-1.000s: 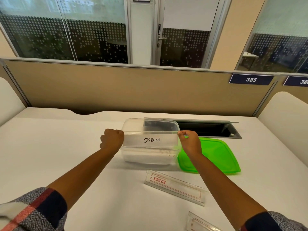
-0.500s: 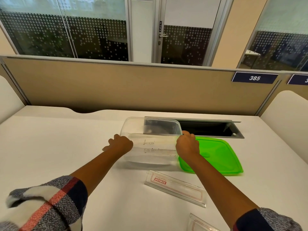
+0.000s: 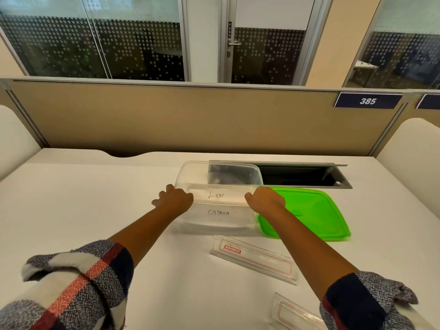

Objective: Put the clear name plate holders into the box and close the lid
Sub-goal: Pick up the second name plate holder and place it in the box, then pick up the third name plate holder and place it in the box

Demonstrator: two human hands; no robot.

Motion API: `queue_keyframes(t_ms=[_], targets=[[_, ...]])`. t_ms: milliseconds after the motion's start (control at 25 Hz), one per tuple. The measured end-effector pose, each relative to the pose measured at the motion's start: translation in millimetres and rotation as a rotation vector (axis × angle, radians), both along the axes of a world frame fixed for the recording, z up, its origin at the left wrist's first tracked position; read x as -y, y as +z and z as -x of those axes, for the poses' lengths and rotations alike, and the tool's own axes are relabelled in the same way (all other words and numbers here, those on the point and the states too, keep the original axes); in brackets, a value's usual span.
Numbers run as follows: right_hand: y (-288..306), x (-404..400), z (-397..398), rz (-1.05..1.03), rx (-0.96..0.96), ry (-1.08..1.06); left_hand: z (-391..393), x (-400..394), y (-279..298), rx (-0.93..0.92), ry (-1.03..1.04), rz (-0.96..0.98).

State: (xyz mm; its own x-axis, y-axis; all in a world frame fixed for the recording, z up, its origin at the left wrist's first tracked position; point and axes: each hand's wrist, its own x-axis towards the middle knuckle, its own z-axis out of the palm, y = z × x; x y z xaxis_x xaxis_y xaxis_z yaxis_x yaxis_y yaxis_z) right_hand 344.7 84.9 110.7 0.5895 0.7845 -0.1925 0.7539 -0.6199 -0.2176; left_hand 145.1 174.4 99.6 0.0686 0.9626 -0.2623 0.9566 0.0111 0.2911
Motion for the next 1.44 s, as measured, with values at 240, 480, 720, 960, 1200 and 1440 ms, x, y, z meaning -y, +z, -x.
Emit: queue_keyframes(t_ms=[240, 480, 720, 960, 1200, 1440], targets=[[10, 34, -2, -0.258, -0.034, 0.137, 13, 39, 4, 0.119, -0.194, -0.434], [1, 102, 23, -0.521, -0.096, 0.210, 31, 121, -13, 0.320, -0.397, -0.610], [-44, 173, 84, -0.578, -0.024, 0.422, 55, 192, -75, 0.205, -0.520, -0.368], [-74, 218, 100, -0.537, 0.187, 0.576, 99, 207, -82, 0.060, -0.580, -0.367], [-98, 230, 106, -0.544, 0.196, 0.607, 102, 201, -98, 0.079, -0.534, -0.341], [-99, 235, 111, -0.401, 0.168, 0.640, 102, 201, -100, 0.086, -0.533, -0.327]])
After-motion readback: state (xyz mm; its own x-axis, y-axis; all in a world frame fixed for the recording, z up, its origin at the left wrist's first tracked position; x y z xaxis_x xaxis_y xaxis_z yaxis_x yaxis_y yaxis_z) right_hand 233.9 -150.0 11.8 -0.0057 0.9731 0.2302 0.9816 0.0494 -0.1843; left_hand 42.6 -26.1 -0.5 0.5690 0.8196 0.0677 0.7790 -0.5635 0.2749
